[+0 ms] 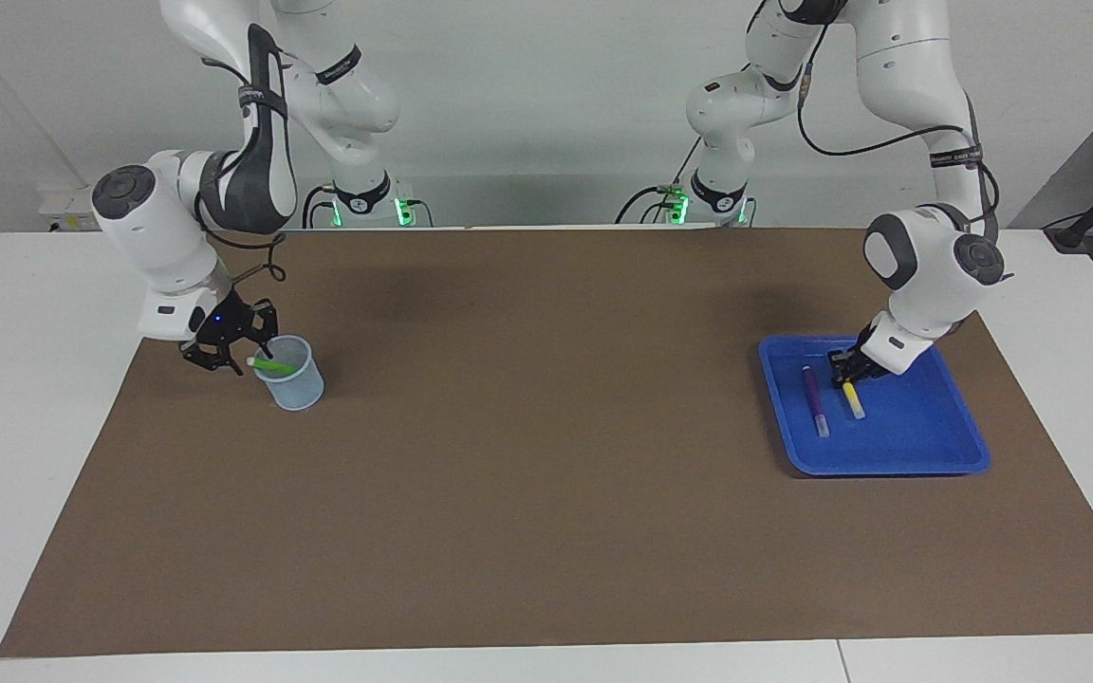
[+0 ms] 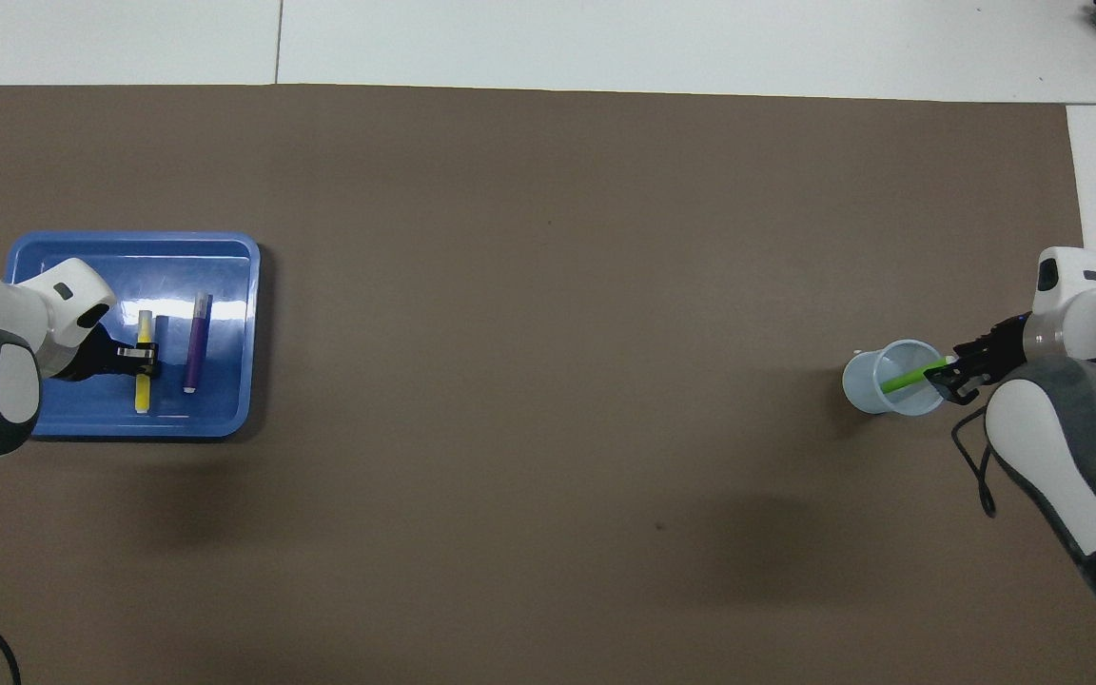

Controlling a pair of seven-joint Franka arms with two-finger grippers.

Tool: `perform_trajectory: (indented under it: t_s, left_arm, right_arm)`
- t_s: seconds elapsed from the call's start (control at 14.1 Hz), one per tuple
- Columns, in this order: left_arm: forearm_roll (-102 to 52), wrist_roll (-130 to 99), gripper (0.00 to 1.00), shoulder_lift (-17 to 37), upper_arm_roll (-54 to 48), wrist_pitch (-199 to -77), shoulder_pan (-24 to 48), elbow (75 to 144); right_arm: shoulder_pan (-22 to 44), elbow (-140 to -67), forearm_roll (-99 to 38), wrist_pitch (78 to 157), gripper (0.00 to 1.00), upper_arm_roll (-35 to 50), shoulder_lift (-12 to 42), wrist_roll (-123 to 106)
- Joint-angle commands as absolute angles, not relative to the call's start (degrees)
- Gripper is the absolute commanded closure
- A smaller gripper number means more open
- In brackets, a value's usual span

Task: Right arm passes pens to left for tray arrangement
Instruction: 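Place the yellow pen in the blue tray with the left gripper, then release the yellow pen while the right gripper lifts the green pen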

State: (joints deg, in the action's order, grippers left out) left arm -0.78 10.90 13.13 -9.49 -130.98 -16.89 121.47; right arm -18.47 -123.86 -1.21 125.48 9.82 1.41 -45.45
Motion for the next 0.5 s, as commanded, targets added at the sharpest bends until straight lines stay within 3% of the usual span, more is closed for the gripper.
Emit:
perform_trajectory:
  t_s: [0.0,0.14,0.21,0.28,0.35,0.43]
  left_arm:
    - [0.4,11.0,1.00,15.0,-9.9,-134.8,-17.8,121.5]
    - [0.6,11.0,1.00,15.1,-9.9,-135.0,-17.8,121.5]
    - [0.6,10.9,0.60,15.1,-10.0,-135.0,-17.8,121.5]
    - [0.6,10.2,0.42,15.1,-10.0,-135.0,-17.8,121.3]
    - [0.6,9.6,0.40,15.3,-10.0,-134.8,-17.5,121.0]
    - [0.6,9.4,0.29,15.4,-10.0,-135.0,-17.3,120.9]
  right_arm:
    - [-19.5,-123.9,-0.4,124.4,0.64,10.6,1.2,-45.5]
    - [-19.2,-123.8,-0.4,124.6,0.64,10.8,1.3,-45.4]
    - [-18.9,-123.8,-0.4,124.6,0.64,10.8,1.3,-45.2]
    - [-18.8,-123.8,-0.5,124.5,0.64,10.8,1.3,-44.5]
    - [-18.8,-123.8,-0.5,124.5,0.68,10.8,1.3,-44.2]
    - [-18.8,-123.8,-0.5,124.4,0.78,10.8,1.3,-44.2]
